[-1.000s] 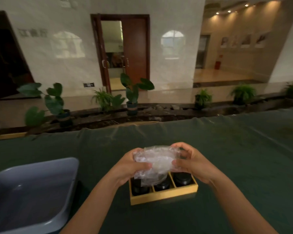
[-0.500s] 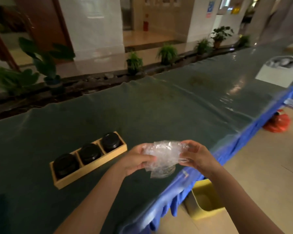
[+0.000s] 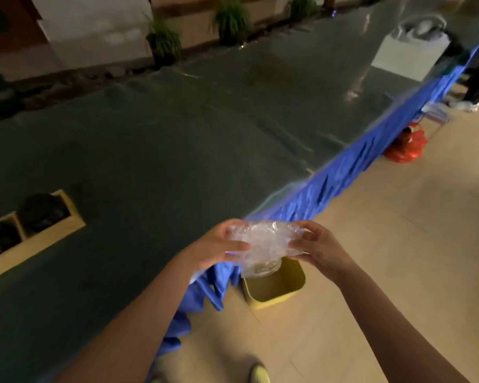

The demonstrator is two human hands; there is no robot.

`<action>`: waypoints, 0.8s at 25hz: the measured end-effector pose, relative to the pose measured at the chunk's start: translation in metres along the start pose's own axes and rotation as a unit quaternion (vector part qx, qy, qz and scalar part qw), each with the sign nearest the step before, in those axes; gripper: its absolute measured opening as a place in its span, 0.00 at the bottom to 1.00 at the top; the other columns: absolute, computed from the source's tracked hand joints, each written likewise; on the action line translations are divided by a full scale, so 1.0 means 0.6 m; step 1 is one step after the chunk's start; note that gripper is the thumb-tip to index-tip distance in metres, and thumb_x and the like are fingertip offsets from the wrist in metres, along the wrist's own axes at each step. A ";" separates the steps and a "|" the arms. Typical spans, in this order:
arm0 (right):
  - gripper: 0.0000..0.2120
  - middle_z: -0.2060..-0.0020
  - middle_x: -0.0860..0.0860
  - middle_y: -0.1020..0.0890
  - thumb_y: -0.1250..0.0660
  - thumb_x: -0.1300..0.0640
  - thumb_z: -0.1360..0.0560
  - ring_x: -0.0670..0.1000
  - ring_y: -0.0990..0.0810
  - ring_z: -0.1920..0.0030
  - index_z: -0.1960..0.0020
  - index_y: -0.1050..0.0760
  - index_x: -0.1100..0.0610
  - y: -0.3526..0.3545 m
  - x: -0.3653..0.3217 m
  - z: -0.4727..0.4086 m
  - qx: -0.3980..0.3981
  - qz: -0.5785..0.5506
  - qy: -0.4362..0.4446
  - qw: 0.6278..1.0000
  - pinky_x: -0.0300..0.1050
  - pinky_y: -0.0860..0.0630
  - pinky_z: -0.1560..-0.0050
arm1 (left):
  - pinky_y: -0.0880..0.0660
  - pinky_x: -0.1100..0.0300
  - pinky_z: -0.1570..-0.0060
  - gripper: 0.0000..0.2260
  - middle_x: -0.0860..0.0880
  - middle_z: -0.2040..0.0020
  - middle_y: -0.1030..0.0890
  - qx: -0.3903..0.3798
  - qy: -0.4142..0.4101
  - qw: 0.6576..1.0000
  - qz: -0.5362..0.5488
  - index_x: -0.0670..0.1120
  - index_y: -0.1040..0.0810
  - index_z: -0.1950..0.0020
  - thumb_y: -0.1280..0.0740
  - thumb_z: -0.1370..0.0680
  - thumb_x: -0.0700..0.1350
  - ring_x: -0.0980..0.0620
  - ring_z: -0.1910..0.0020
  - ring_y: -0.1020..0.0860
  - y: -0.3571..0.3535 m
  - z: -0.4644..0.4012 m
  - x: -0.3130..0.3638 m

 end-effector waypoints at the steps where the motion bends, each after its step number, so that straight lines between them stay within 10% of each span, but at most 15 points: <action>1: 0.15 0.60 0.56 0.20 0.34 0.76 0.32 0.50 0.18 0.67 0.54 0.24 0.57 0.027 0.007 -0.009 0.002 0.002 -0.008 1.000 0.44 0.19 0.65 | 0.20 0.58 0.58 0.18 0.47 0.46 0.23 -0.005 0.011 1.000 -0.008 0.52 0.25 0.45 0.29 0.30 0.33 0.52 0.52 0.19 -0.015 -0.020 -0.006; 8: 0.14 0.57 0.58 0.19 0.35 0.75 0.32 0.54 0.18 0.61 0.49 0.24 0.62 0.122 0.061 -0.092 0.029 0.038 -0.035 0.998 0.43 0.20 0.64 | 0.22 0.51 0.45 0.19 0.48 0.43 0.23 0.017 0.080 0.987 -0.140 0.55 0.27 0.42 0.27 0.29 0.41 0.47 0.44 0.22 -0.035 -0.130 -0.043; 13: 0.14 0.60 0.58 0.21 0.37 0.76 0.31 0.55 0.20 0.63 0.54 0.24 0.59 0.179 0.108 -0.167 0.065 0.049 -0.074 0.994 0.39 0.21 0.68 | 0.28 0.73 0.61 0.15 0.43 0.45 0.20 0.164 -0.034 0.957 -0.236 0.47 0.25 0.41 0.31 0.27 0.41 0.54 0.55 0.22 0.017 -0.223 -0.001; 20: 0.15 0.61 0.57 0.22 0.40 0.76 0.31 0.55 0.21 0.64 0.57 0.25 0.57 0.222 0.309 -0.305 0.154 0.100 -0.180 0.966 0.41 0.21 0.74 | 0.43 0.43 0.30 0.29 0.43 0.26 0.38 0.187 -0.136 0.779 -0.583 0.51 0.37 0.28 0.33 0.28 0.53 0.44 0.26 0.42 0.084 -0.333 -0.032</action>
Point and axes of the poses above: each hand's wrist, its own z-axis away from the middle knuckle, its own y-axis out of the back of the hand, x = y × z, the point moved 6 cm from there along -z, towards the middle knuckle
